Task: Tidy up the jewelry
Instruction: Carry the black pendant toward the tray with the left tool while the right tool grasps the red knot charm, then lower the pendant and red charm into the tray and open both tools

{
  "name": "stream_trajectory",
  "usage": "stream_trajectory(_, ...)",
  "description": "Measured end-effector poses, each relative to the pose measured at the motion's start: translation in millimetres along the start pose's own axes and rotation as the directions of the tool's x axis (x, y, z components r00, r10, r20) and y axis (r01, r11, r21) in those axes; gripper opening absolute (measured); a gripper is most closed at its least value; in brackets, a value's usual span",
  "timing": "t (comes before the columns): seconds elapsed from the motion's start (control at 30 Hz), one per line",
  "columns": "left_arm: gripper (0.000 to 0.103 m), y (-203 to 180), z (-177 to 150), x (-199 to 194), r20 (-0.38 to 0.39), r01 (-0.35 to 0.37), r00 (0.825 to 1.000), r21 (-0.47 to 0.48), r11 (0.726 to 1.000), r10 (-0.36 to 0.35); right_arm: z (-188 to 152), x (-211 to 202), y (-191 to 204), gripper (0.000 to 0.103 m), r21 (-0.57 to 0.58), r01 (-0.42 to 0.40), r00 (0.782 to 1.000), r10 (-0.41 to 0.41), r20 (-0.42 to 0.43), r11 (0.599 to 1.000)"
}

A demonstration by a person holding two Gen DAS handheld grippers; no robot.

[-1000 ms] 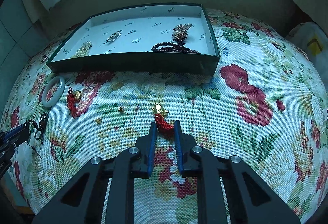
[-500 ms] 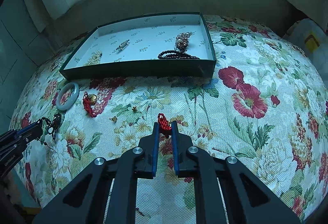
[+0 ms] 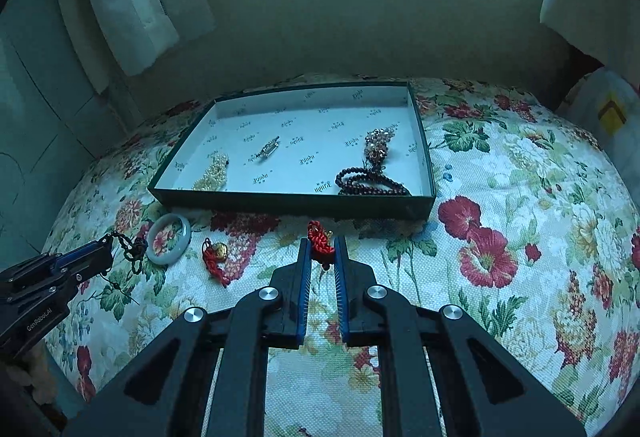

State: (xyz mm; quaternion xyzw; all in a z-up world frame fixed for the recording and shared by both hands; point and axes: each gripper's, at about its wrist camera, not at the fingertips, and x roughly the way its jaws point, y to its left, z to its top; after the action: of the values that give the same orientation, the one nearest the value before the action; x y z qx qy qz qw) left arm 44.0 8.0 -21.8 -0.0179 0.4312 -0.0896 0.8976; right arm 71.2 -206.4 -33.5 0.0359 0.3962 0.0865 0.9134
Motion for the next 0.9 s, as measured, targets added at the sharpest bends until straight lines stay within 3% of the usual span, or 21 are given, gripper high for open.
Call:
stream_trajectory(0.5, 0.017, 0.4, 91.3, 41.0, 0.105, -0.031, 0.994, 0.025, 0.999, 0.028, 75.8, 42.3, 9.9, 0.012, -0.012, -0.016, 0.997, 0.017, 0.075, 1.000)
stream_trajectory(0.9, 0.017, 23.9, 139.4, 123.7, 0.055, -0.045, 0.997, -0.012, 0.999, 0.045, 108.2, 117.0, -1.7, 0.012, -0.019, 0.046, 0.999, -0.046, 0.030, 0.999)
